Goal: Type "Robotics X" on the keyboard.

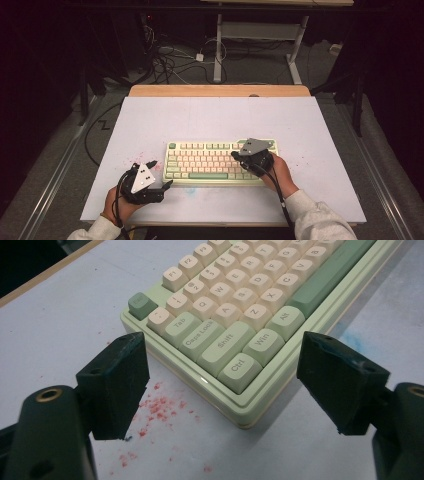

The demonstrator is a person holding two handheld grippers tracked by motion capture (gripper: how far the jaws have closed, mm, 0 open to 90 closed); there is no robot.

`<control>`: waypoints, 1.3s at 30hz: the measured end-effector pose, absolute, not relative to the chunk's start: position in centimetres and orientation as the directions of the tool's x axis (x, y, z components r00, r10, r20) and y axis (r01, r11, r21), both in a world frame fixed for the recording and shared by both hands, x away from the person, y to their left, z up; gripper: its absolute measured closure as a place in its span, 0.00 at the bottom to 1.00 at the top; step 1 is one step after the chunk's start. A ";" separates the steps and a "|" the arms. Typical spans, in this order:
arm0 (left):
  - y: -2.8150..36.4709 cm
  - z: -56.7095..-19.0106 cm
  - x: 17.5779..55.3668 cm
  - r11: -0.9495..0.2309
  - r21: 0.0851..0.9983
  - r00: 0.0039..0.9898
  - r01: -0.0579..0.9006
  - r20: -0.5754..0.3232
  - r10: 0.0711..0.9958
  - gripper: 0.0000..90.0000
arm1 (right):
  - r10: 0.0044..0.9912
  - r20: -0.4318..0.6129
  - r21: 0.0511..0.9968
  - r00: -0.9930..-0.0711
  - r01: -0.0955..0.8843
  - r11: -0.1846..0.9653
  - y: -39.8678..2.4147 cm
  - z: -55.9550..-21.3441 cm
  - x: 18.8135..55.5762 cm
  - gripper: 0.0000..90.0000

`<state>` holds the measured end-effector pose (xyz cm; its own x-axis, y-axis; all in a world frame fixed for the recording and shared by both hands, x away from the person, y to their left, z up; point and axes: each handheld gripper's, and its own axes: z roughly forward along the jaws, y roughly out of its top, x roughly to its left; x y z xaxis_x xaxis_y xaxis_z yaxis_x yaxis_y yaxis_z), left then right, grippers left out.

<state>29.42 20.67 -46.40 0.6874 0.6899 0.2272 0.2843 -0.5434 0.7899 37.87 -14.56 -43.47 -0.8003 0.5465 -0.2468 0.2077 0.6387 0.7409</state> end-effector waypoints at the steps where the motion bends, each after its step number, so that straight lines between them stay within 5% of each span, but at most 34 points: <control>1: 20.7 -46.4 29.4 -0.543 0.789 0.686 0.287 0.226 0.692 0.23 | 0.550 -0.239 0.742 -0.800 0.214 0.635 -14.5 -43.5 38.0 1.00; 39: 20.9 -46.7 29.5 -0.543 0.785 0.690 0.297 0.216 0.691 0.23 | 0.504 -0.250 0.663 -0.826 0.233 0.711 -11.7 -45.0 39.2 1.00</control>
<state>29.51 20.94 -46.71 0.6897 0.6910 0.2163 0.2975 -0.5427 0.7855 39.17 -11.71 -45.01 -0.8265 0.5045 -0.2500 0.2332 0.7109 0.6635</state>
